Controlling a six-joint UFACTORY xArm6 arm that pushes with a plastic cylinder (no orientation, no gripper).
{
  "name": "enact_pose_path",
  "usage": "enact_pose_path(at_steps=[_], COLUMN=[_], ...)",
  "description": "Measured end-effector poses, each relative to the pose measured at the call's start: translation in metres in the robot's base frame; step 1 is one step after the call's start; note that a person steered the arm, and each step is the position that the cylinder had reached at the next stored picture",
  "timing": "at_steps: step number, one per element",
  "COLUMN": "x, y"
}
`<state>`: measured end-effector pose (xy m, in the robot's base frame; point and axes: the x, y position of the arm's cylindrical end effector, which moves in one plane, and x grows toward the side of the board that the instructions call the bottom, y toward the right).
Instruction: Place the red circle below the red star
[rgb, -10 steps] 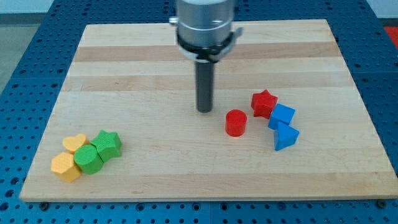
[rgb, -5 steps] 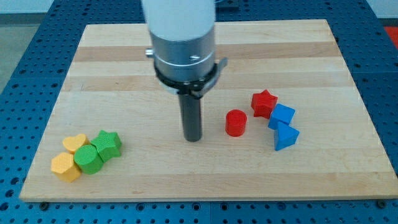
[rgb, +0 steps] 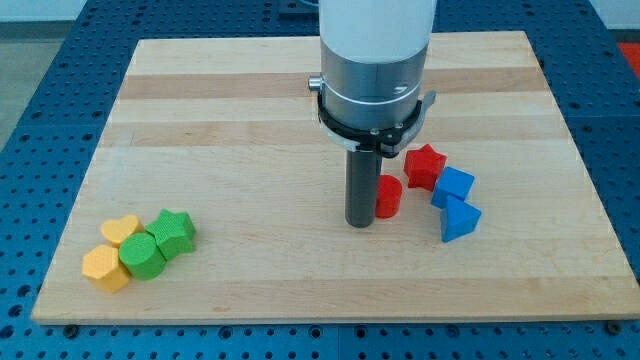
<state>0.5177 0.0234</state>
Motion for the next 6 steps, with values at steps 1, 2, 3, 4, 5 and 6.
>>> enact_pose_path(at_steps=[1, 2, 3, 4, 5, 6], x=[-0.019, -0.023, -0.023, -0.023, -0.023, -0.023], y=[-0.008, -0.008, -0.004, 0.007, 0.018, 0.021])
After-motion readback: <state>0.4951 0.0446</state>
